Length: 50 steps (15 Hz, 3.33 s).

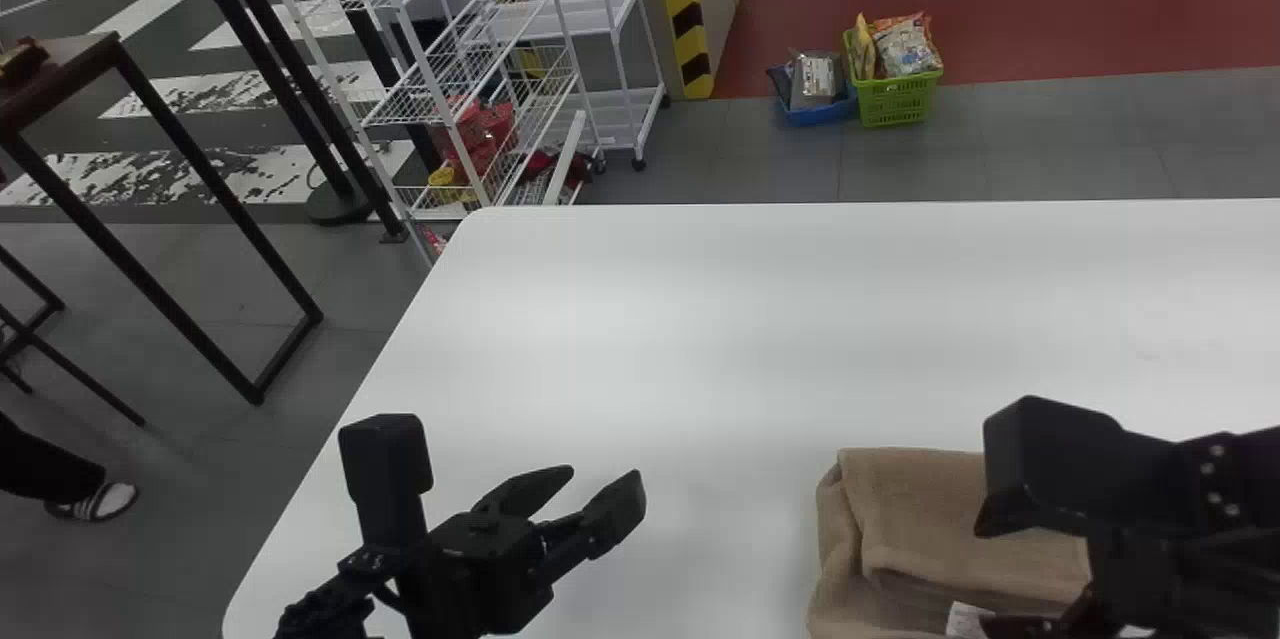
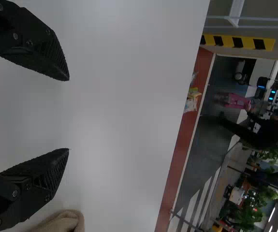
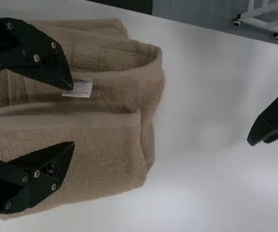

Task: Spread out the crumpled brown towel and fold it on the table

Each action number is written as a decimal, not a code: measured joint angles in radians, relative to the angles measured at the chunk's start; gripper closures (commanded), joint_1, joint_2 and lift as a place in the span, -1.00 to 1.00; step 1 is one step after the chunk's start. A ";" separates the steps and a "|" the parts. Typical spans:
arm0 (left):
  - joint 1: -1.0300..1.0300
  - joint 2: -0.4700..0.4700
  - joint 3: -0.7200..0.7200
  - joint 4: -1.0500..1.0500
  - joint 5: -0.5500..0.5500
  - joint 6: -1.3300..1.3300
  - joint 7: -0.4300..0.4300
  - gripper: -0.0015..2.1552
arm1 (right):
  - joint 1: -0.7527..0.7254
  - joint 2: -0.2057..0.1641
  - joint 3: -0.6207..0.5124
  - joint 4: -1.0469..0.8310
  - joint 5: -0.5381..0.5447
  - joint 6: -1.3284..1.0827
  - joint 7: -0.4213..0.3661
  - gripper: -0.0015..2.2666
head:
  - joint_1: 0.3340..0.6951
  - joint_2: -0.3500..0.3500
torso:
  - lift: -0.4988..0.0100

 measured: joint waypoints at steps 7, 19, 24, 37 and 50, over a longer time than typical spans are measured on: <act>-0.003 0.000 0.003 0.005 0.000 0.000 -0.003 -0.66 | -0.015 0.041 0.042 0.074 0.012 0.000 0.000 -0.48 | 1.00 0.96 | 0.46; -0.011 -0.001 0.009 0.025 0.005 -0.002 -0.010 -0.66 | -0.030 0.073 0.072 0.113 0.073 0.001 0.000 -0.15 | 1.00 0.99 | 0.46; -0.011 -0.001 0.009 0.025 0.008 -0.001 -0.008 -0.66 | -0.035 0.072 0.057 0.105 0.070 0.029 0.000 0.07 | 1.00 0.96 | 0.46; -0.011 -0.001 0.011 0.018 -0.001 0.012 -0.008 -0.66 | -0.022 -0.027 -0.173 -0.244 -0.128 0.290 0.000 0.09 | 1.00 0.78 | 0.46; -0.020 -0.001 0.009 0.027 -0.004 0.028 0.000 -0.66 | 0.186 -0.087 0.039 -0.327 0.036 0.318 0.000 0.09 | 1.00 1.00 | 0.46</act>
